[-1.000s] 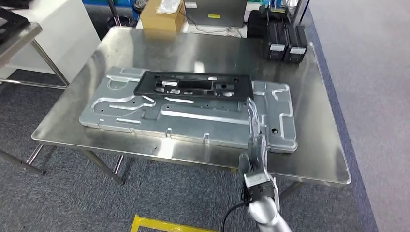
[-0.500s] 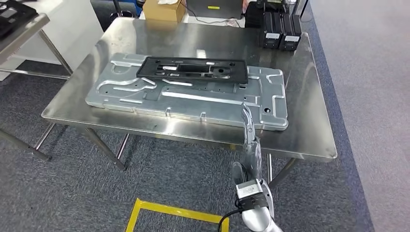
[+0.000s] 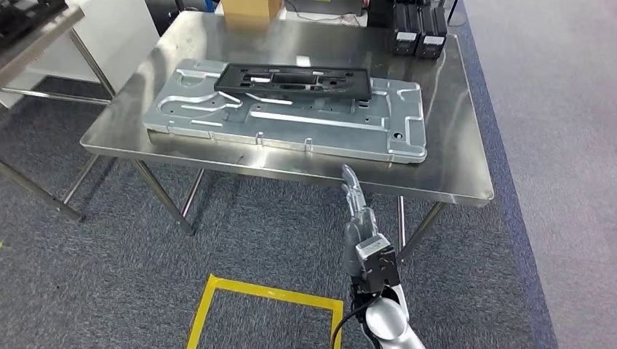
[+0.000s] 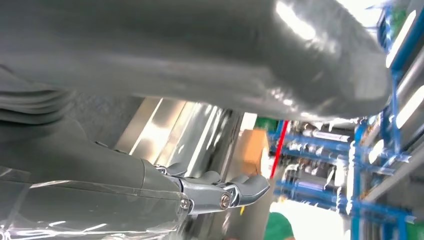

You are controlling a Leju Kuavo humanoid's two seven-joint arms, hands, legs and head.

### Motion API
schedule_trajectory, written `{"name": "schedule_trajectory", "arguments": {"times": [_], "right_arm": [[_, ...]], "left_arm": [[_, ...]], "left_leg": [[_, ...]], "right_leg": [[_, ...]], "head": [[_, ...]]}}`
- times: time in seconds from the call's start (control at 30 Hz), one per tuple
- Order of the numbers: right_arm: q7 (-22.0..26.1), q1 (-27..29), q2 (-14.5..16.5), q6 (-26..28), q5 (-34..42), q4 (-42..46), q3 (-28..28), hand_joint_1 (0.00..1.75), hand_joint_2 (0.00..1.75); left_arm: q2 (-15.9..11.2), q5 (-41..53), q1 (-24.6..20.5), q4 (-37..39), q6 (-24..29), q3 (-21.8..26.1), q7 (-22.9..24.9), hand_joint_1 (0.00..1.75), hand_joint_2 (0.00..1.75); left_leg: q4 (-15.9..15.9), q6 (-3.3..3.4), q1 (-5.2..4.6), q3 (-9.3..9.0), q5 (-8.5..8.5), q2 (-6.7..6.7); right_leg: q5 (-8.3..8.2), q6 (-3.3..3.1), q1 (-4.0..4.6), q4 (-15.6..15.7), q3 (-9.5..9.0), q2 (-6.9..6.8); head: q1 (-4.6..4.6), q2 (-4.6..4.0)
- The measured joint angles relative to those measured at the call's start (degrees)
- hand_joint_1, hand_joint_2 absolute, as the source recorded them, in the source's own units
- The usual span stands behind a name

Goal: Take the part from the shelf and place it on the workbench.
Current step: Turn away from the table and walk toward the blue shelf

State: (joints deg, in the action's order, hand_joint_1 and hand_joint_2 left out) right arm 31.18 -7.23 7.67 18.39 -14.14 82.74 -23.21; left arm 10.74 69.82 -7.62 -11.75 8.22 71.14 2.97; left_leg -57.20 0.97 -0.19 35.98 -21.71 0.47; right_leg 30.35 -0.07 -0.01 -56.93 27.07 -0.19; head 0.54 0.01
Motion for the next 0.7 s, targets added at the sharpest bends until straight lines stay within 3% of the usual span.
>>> {"name": "schedule_trajectory", "arguments": {"times": [0.07, 0.1, 0.17, 0.23, 0.27, 0.3, 0.33, 0.4, 0.47, 0.5, 0.53, 0.6, 0.63, 0.7], "right_arm": [[-0.3, 0.0, 0.0, -0.2, 0.3, -1.9, 1.2, 0.0, 0.0], [-0.4, 0.0, 0.1, -0.4, 0.5, -2.9, 1.8, 0.0, 0.0], [-0.6, 0.2, 0.2, -0.7, 1.0, -4.6, 3.0, 0.0, 0.0], [-0.9, 0.2, 0.3, -0.9, 1.4, -6.1, 4.1, 0.0, 0.0], [-1.0, 0.3, 0.3, -1.0, 1.5, -6.8, 4.6, 0.0, 0.0], [-1.2, 0.3, 0.3, -1.1, 1.7, -7.7, 5.2, 0.0, 0.0], [-1.3, 0.3, 0.3, -1.2, 1.8, -8.4, 5.7, 0.0, 0.0], [-1.4, 0.2, 0.4, -1.6, 1.9, -9.9, 6.6, 0.0, 0.0], [-1.4, 0.0, 0.5, -1.8, 2.0, -11.1, 7.5, 0.0, 0.0], [-1.4, -0.1, 0.5, -1.9, 2.0, -11.5, 7.8, 0.0, 0.0], [-1.3, -0.2, 0.6, -1.9, 2.1, -12.0, 8.1, 0.0, 0.0], [-1.4, -0.3, 0.6, -1.9, 2.3, -13.0, 8.7, 0.0, 0.0], [-1.4, -0.3, 0.6, -1.9, 2.4, -13.5, 9.1, 0.0, 0.0], [-1.4, -0.2, 0.6, -1.9, 2.5, -14.4, 10.0, 0.0, 0.0]], "left_arm": [[-0.1, 0.2, 0.1, 0.0, 0.0, 0.0, 0.2, 0.0, 0.0], [-0.1, 0.2, 0.2, 0.0, 0.0, 0.0, 0.3, 0.0, 0.0], [-0.2, 0.3, 0.4, 0.0, -0.1, 0.0, 0.4, 0.0, 0.0], [-0.2, 0.4, 0.5, 0.0, -0.1, 0.0, 0.6, 0.0, 0.0], [-0.2, 0.4, 0.5, 0.0, -0.1, 0.0, 0.7, 0.0, 0.0], [-0.2, 0.5, 0.6, 0.0, -0.1, 0.0, 0.7, 0.0, 0.0], [-0.3, 0.6, 0.6, 0.0, -0.1, 0.0, 0.8, 0.0, 0.0], [-0.3, 0.8, 0.6, 0.0, -0.1, -0.1, 1.0, 0.0, 0.0], [-0.5, 1.1, 0.4, 0.0, -0.1, -0.1, 1.1, 0.0, 0.0], [-0.5, 1.2, 0.3, 0.0, -0.1, -0.2, 1.1, 0.0, 0.0], [-0.5, 1.4, 0.3, 0.0, -0.1, -0.2, 1.3, 0.0, 0.0], [-0.5, 1.7, 0.3, 0.0, -0.1, -0.3, 1.5, 0.0, 0.0], [-0.5, 1.9, 0.3, 0.0, -0.1, -0.3, 1.7, 0.0, 0.0], [-0.6, 2.1, 0.2, 0.0, -0.1, -0.5, 1.9, 0.0, 0.0]], "left_leg": [[0.1, -0.71, 0.13, 0.24, 0.82, -0.07], [-0.4, -1.01, 0.2, 0.61, 0.24, -0.16], [-4.1, -1.54, 0.33, 2.09, -4.09, -0.35], [-11.3, -1.99, 0.43, 3.87, -9.89, -0.38], [-14.6, -2.13, 0.47, 4.25, -11.2, -0.38], [-16.5, -2.2, 0.48, 3.95, -11.03, -0.37], [-16.7, -2.18, 0.49, 2.87, -9.72, -0.37], [-11.2, -1.76, 0.46, -2.33, -6.85, -0.4], [-2.2, -1.14, 0.25, -8.63, -7.62, -0.42], [0.6, -0.87, 0.1, -10.3, -8.48, -0.43], [2.1, -0.61, -0.06, -10.88, -8.87, -0.43], [2.3, 0.12, 0.03, -9.95, -7.73, -0.26], [2.3, 0.63, 0.13, -9.31, -6.96, -0.13], [2.4, 1.31, 0.26, -7.67, -5.32, 0.11]], "right_leg": [[-0.62, -0.61, 0.06, 0.8, 0.15, -0.08], [-1.28, -1.02, -0.04, 0.9, 0.62, -0.18], [-2.79, -1.71, -0.25, 1.1, 2.06, -0.38], [-4.25, -1.96, -0.15, 1.0, 4.0, -0.4], [-4.99, -1.93, -0.12, 0.9, 5.05, -0.41], [-5.71, -1.86, -0.09, 0.8, 6.12, -0.44], [-6.36, -1.76, -0.09, 0.6, 7.16, -0.47], [-7.54, -1.5, -0.06, 0.0, 9.08, -0.47], [-8.66, -1.05, 0.1, -0.4, 10.29, -0.44], [-9.19, -0.77, 0.12, -0.5, 10.5, -0.45], [-9.76, -0.44, 0.11, -0.4, 10.61, -0.47], [-10.11, 0.24, -0.02, -0.4, 10.97, -0.34], [-8.84, 0.52, -0.13, -1.3, 11.46, -0.2], [-3.02, 0.99, -0.42, -6.2, 13.07, 0.04]], "head": [[-0.14, -0.01], [-0.19, -0.01], [-0.09, -0.01], [0.0, -0.01], [0.0, -0.01], [0.01, -0.01], [0.01, -0.01], [0.02, -0.01], [-0.02, 0.0], [-0.07, -0.01], [-0.01, 0.0], [0.15, -0.01], [0.19, -0.01], [0.08, -0.01]]}}
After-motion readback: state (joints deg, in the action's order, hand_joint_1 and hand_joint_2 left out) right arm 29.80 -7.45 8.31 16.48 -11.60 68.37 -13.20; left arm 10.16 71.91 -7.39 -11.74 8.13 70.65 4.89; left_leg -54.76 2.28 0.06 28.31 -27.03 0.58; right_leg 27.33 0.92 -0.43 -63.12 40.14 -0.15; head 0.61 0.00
